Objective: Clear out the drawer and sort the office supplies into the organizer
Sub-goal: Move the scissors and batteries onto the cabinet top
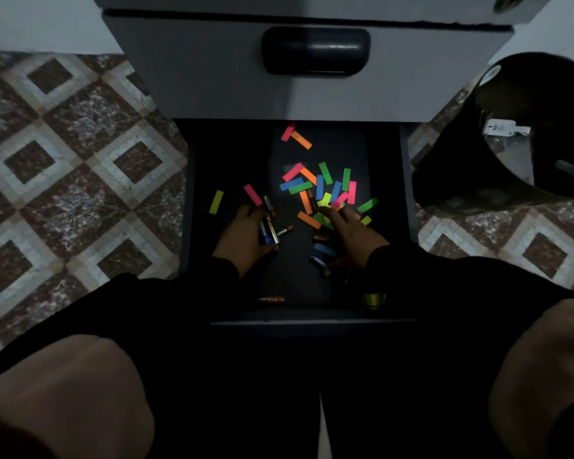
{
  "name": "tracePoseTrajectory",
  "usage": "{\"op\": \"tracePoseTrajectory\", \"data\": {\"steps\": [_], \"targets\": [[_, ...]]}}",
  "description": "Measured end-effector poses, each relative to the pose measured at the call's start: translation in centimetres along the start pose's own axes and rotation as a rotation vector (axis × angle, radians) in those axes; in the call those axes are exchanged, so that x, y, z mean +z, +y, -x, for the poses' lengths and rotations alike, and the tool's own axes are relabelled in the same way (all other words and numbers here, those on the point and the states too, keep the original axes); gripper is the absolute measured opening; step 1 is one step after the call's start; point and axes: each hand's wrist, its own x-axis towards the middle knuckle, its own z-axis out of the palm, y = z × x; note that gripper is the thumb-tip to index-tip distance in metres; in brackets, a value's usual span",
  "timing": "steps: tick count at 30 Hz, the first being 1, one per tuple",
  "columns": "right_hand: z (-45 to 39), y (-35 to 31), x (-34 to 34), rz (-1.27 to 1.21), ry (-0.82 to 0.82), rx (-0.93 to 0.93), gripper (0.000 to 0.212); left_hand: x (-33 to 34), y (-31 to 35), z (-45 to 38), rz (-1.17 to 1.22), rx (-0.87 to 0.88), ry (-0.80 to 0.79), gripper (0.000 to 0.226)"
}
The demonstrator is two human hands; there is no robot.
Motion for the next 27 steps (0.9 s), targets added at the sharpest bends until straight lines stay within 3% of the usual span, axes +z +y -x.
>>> {"op": "tracePoseTrajectory", "data": {"steps": [4, 8, 16, 20, 23, 27], "targets": [[-0.8, -0.8, 1.1, -0.02, 0.09, -0.047, 0.076, 0.9, 0.6, -0.1, 0.0, -0.023, -0.026, 0.073], [-1.8, -1.2, 1.1, -0.077, 0.124, 0.073, 0.066, 1.2, 0.7, -0.2, 0.017, -0.035, -0.027, 0.074], [-2.4, -2.2, 0.6, -0.539, 0.264, 0.223, 0.053, 1.4, 1.3, -0.7, 0.168, -0.091, 0.063, 0.066], [-2.2, -1.9, 0.2, -0.362, 0.296, 0.128, 0.051, 1.1, 0.9, -0.7, 0.083, -0.051, 0.039, 0.065], [-1.8, -1.9, -0.5, -0.179, 0.198, -0.025, 0.056, 1.2, 0.8, -0.4, 0.048, -0.025, 0.008, 0.061], [-2.1, -2.6, -0.5, -0.105, 0.055, -0.089, 0.063, 1.8, 0.9, -0.2, 0.077, -0.051, 0.029, 0.059]]}}
